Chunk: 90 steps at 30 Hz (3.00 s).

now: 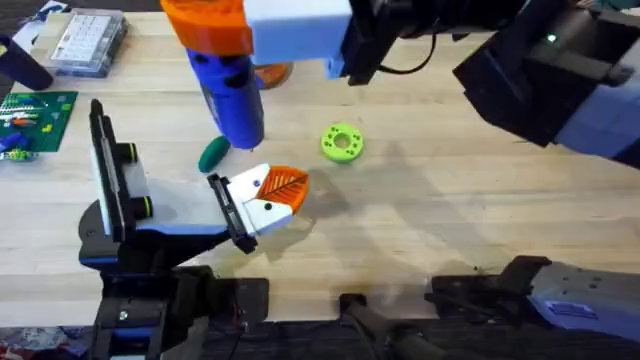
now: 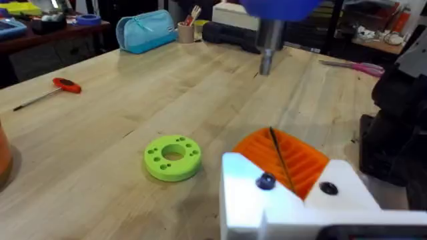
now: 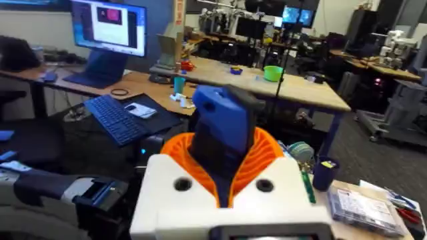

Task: Pick up the gripper from the table and insert it into the empty holder that is missing its gripper. Then pick up a screw, insert it into the mounting hole, and use the screwdriver to tighten it. Finally, clean up the table by picking up the vegetable and placing it into the bucket.

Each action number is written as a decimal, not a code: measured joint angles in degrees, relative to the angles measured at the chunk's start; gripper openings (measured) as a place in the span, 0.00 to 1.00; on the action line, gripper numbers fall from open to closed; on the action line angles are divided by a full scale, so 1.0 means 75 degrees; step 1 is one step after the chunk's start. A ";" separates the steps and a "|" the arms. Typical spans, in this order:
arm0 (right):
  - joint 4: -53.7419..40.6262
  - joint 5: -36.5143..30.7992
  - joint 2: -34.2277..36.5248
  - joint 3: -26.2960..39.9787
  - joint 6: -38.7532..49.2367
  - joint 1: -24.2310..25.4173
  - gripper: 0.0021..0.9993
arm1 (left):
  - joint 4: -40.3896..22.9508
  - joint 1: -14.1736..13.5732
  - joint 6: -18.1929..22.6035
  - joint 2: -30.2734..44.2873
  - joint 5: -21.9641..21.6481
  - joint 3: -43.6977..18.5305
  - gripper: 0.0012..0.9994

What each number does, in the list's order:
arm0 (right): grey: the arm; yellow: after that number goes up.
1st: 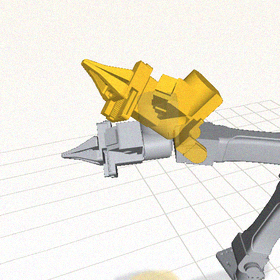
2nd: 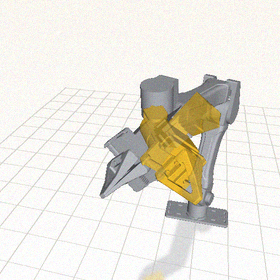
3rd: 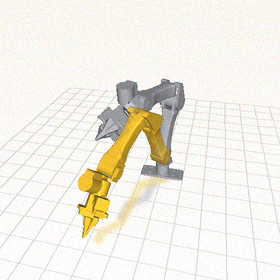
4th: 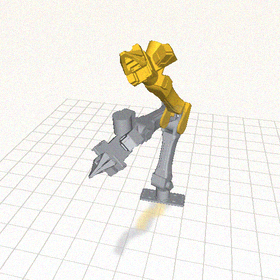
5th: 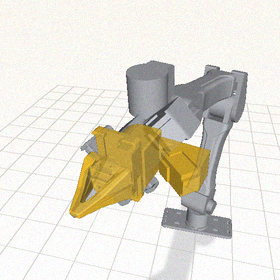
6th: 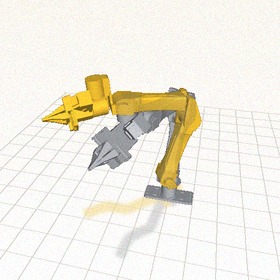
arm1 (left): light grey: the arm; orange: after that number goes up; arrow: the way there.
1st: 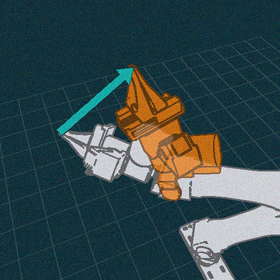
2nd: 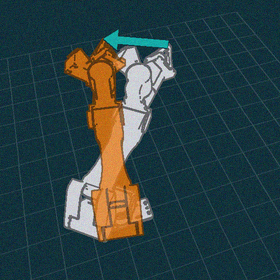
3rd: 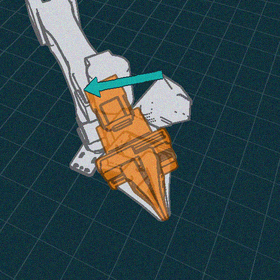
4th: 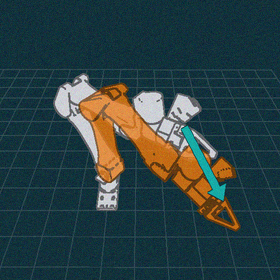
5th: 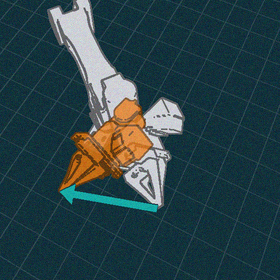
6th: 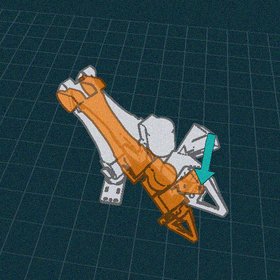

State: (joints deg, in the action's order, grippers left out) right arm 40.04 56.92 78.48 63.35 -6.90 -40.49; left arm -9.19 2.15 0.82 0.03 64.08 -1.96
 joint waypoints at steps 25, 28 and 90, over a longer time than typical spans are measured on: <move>0.0012 0.0335 0.0000 -0.0213 0.0181 -0.0271 0.05 | 0.0000 0.0000 0.0000 0.0000 0.0001 0.0000 0.01; 0.0012 0.0335 0.0003 -0.0213 0.0184 -0.0274 0.05 | 0.0000 0.0000 0.0000 0.0000 0.0001 0.0000 0.01; 0.0019 0.0332 0.0568 -0.0557 0.0580 -0.0414 0.05 | 0.0000 0.0000 0.0000 0.0000 -0.0001 0.0000 0.01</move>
State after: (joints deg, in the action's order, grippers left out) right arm 40.18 59.42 82.74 59.18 -2.55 -43.59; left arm -9.19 2.15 0.82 0.03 64.07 -1.96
